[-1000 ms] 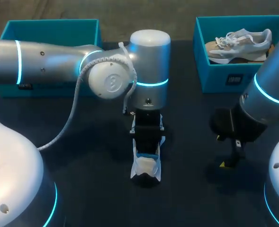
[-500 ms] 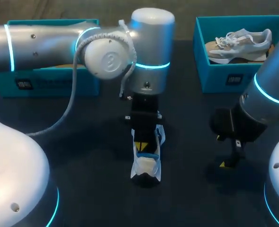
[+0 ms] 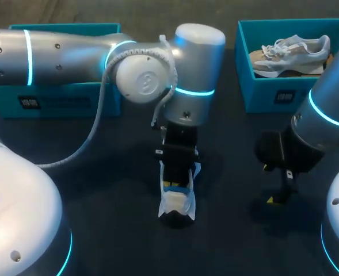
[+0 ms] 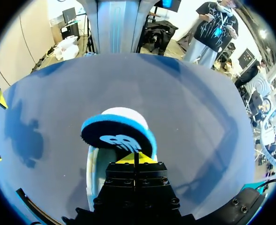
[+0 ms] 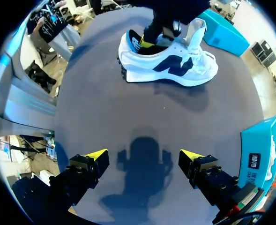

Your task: Take the shoe out of the shoebox, open the shoe tongue, remove and reinsert the insole, then place the shoe into the shoebox

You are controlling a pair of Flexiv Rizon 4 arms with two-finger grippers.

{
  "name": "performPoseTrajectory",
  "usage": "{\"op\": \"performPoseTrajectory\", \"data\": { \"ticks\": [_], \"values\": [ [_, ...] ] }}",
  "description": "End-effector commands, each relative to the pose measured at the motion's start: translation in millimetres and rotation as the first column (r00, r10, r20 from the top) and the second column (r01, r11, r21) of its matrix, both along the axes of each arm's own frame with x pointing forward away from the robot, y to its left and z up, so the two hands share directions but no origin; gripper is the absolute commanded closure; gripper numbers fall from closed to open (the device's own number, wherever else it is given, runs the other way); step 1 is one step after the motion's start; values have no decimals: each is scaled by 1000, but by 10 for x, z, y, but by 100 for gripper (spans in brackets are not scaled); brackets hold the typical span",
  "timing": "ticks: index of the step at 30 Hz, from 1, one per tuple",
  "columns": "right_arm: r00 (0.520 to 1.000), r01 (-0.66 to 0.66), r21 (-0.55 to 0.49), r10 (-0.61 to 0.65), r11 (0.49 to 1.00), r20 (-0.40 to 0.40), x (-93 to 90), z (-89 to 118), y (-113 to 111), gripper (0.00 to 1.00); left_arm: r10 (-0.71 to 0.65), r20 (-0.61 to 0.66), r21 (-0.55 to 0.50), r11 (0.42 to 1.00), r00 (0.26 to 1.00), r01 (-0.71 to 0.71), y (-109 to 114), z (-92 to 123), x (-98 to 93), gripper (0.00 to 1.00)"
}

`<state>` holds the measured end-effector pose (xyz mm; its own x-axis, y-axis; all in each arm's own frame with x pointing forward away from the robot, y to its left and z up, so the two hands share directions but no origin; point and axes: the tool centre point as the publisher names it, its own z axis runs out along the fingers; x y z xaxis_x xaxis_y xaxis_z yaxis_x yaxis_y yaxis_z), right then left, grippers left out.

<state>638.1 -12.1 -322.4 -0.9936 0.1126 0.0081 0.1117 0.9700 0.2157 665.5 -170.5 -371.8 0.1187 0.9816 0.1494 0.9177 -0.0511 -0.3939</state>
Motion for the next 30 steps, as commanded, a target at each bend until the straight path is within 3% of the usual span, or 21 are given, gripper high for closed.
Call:
{"op": "performPoseTrajectory", "data": {
  "ticks": [1, 9, 15, 24, 30],
  "values": [
    [1000, 1, 1, -1, 1000, 3, -18, -1, -4, 0, -11, 7, 9, 1000, 1000, 11, -16, -165, -36, 100],
    [1000, 1, 1, -1, 1000, 3, -18, -1, -4, 0, -4, 74, -27, 1000, 997, 6, 18, -498, 2, 100],
    [1000, 1, 1, -1, 1000, 3, -18, -1, -4, 0, 70, 197, -74, 996, 978, -57, 40, -620, 221, 100],
    [1000, 1, 1, -1, 1000, 3, -18, -1, -4, 0, 183, 332, -154, 978, 925, -139, 21, -500, 696, 100],
    [1000, 1, 1, -1, 1000, 3, -18, -1, -4, 0, 203, 326, -193, 970, 923, -146, -36, -339, 810, 100]
  ]
}}
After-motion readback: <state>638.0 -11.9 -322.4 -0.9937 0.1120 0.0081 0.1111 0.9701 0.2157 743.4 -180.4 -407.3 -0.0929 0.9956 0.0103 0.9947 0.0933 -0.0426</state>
